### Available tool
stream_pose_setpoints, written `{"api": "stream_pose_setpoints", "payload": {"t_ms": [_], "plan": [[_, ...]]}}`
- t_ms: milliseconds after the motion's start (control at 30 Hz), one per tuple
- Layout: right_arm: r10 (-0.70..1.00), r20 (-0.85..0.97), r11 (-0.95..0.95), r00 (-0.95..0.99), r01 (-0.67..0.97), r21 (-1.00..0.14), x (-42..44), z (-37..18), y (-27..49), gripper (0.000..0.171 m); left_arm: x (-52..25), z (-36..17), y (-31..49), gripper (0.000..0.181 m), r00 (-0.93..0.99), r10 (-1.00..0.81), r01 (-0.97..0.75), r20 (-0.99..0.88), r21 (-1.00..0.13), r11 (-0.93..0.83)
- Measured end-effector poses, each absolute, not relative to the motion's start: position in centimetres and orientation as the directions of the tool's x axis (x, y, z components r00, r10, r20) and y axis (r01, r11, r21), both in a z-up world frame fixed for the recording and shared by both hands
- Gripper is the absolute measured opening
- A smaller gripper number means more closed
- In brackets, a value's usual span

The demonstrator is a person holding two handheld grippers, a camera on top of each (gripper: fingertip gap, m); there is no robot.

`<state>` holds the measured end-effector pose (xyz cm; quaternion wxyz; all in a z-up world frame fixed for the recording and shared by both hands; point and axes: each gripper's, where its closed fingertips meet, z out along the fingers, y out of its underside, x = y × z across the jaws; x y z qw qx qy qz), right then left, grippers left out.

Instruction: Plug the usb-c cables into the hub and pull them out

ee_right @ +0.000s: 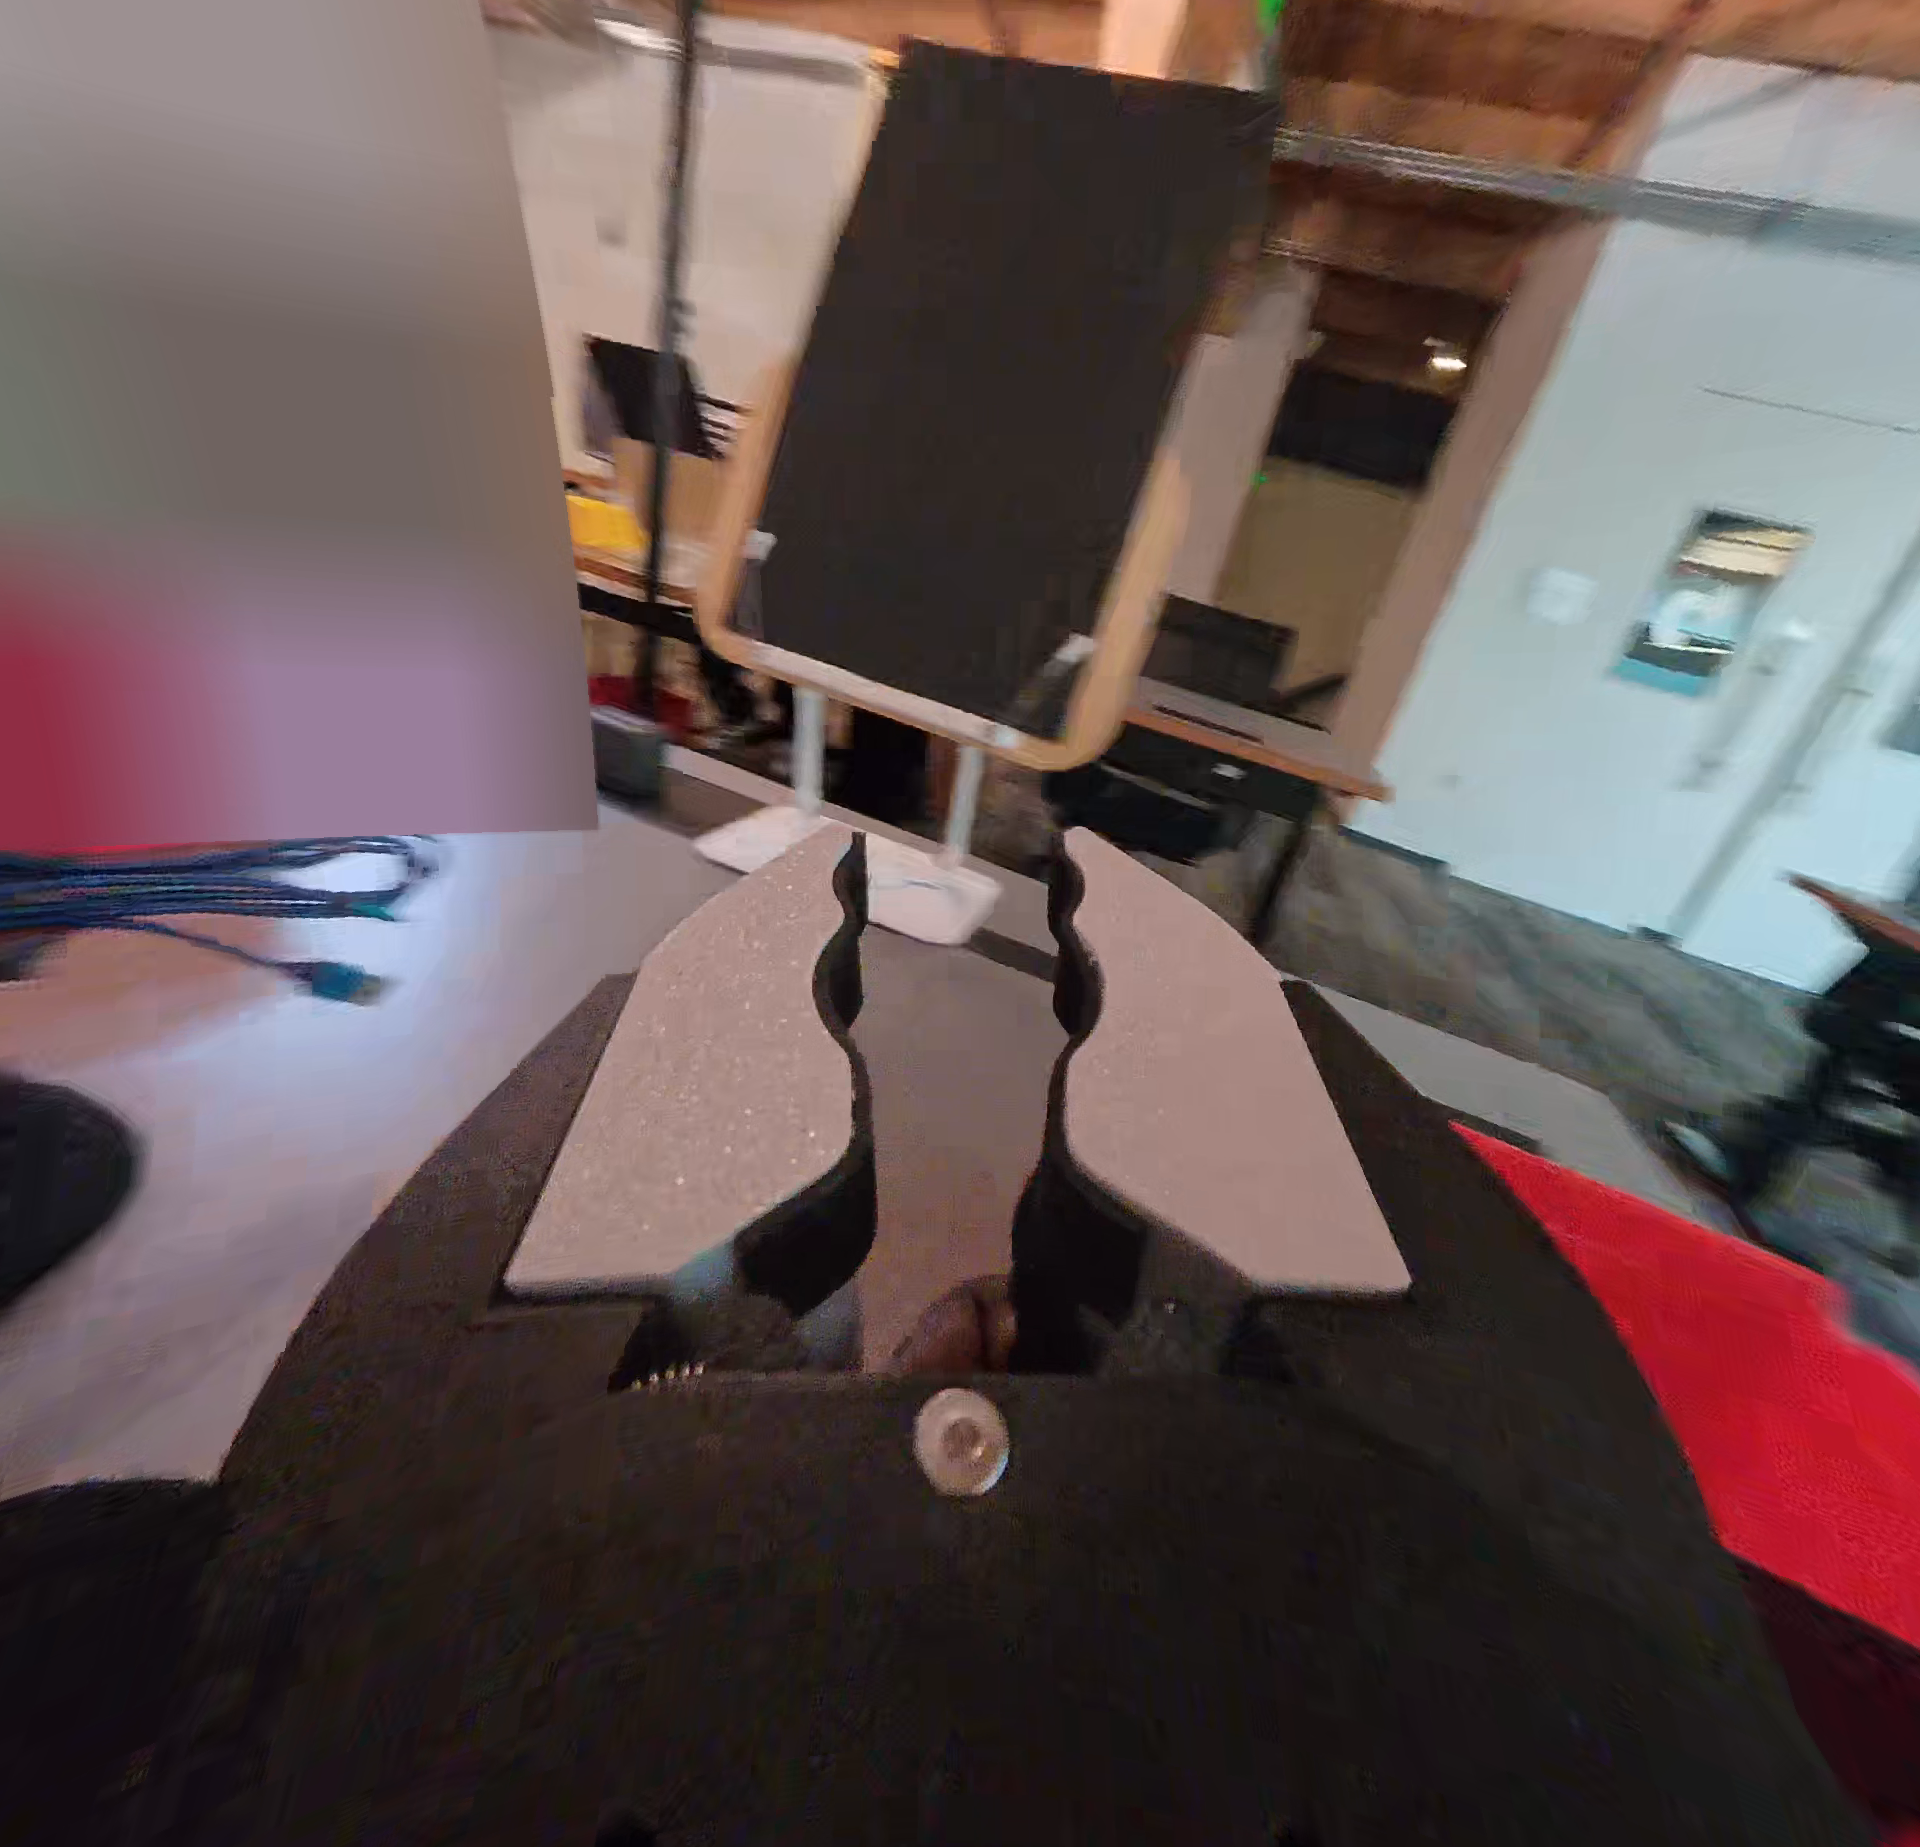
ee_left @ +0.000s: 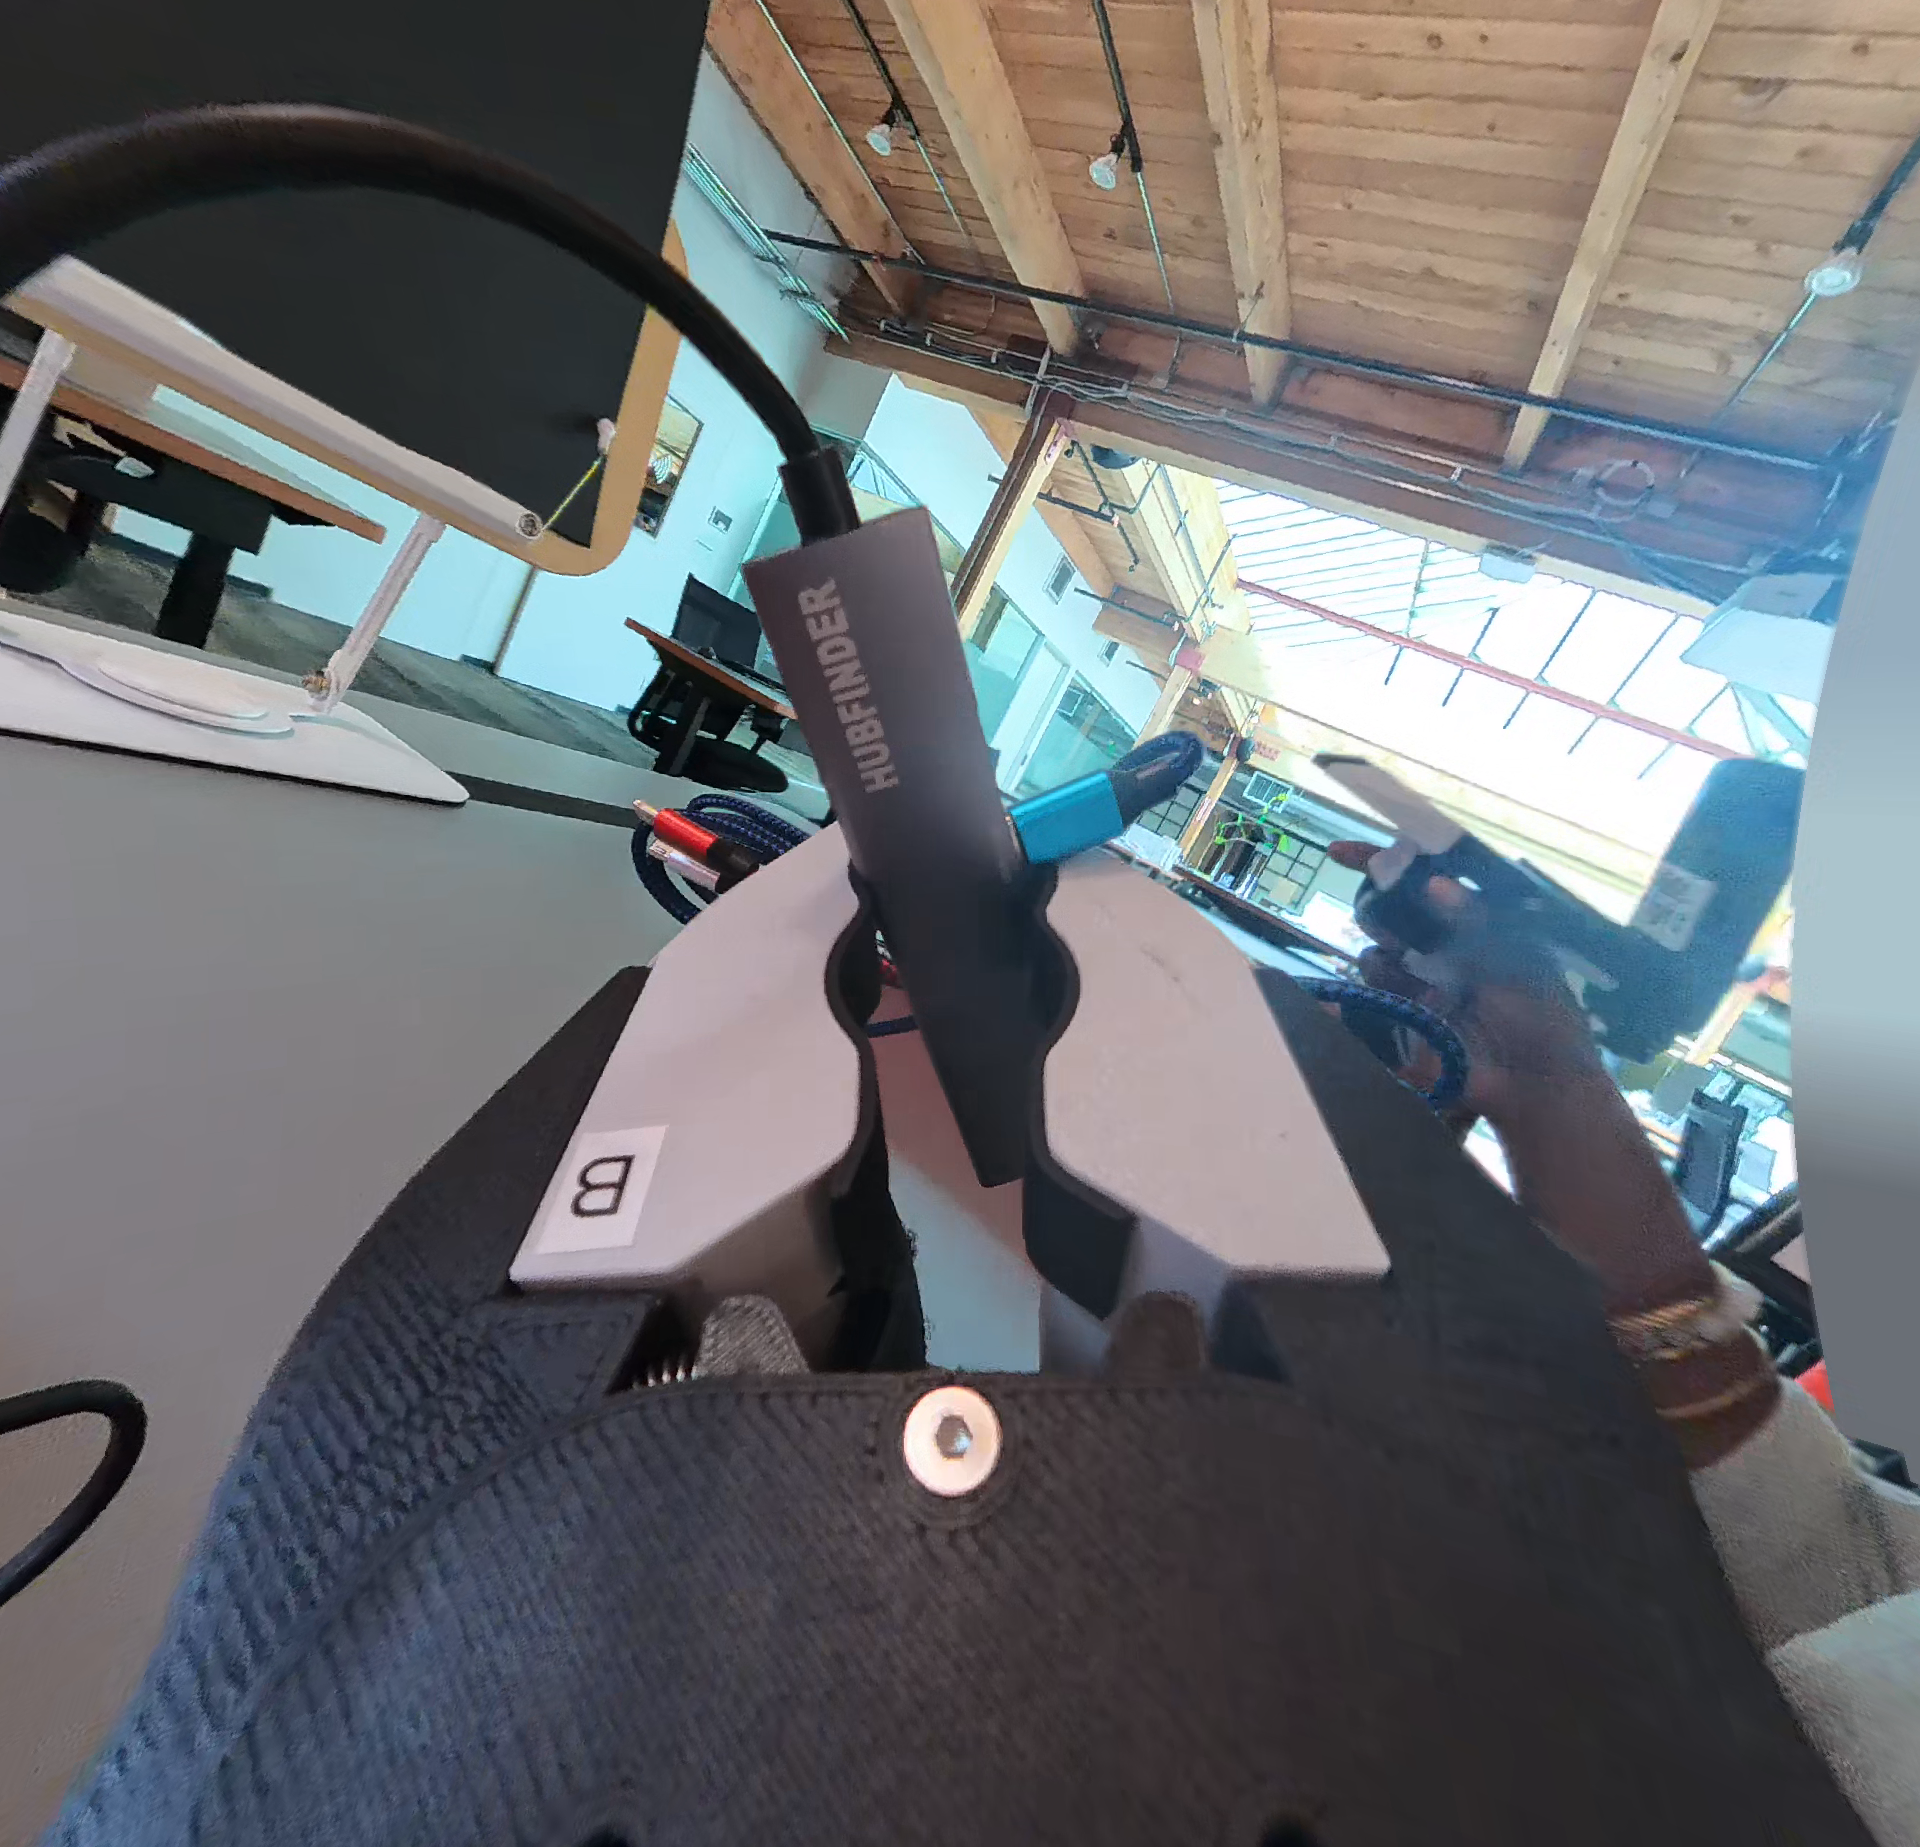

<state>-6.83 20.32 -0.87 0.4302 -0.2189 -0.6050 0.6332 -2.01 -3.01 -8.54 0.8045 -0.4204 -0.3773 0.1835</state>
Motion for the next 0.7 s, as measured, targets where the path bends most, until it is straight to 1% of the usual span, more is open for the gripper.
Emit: {"api": "stream_pose_setpoints", "payload": {"t_ms": [33,100,133,267,333,467,567,700], "plan": [[0.729,0.233,0.062,-0.643,-0.278,-0.959,-5.0,-1.5,17.2,0.032,-1.9,-8.5,-2.8,0.024,0.65,0.62,0.017,0.439,-0.824,0.566],[0.545,0.208,0.012,-0.812,-0.241,-0.971,-1.6,-3.3,11.6,0.033,-1.7,-8.5,-2.4,0.024,0.657,0.636,0.006,0.404,-0.847,0.531],[0.459,0.203,0.012,-0.865,-0.223,-0.975,-0.1,-4.2,9.4,0.037,-1.6,-8.6,-2.0,0.024,0.66,0.65,0.0,0.375,-0.866,0.5],[0.289,0.124,-0.055,-0.949,-0.146,-0.988,2.5,-5.4,4.2,0.036,-1.0,-9.0,0.1,0.024,0.678,0.706,-0.054,0.204,-0.944,0.324],[0.277,0.094,-0.035,-0.956,-0.108,-0.993,2.3,-6.0,3.2,0.035,-0.8,-9.2,0.7,0.025,0.681,0.716,-0.07,0.155,-0.959,0.274],[0.27,0.064,-0.039,-0.961,-0.078,-0.996,2.5,-6.7,1.9,0.029,-0.9,-9.4,0.8,0.024,0.662,0.741,-0.085,0.114,-0.971,0.226],[0.323,0.198,0.092,-0.926,-0.177,-0.98,2.6,-7.9,0.8,0.029,-1.0,-9.9,1.1,0.024,0.633,0.773,-0.102,0.05,-0.984,0.147],[0.362,0.405,0.276,-0.84,-0.318,-0.907,2.5,-9.2,-0.4,0.028,-0.9,-10.6,2.0,0.024,0.599,0.795,-0.142,-0.094,-0.99,-0.009]]}}
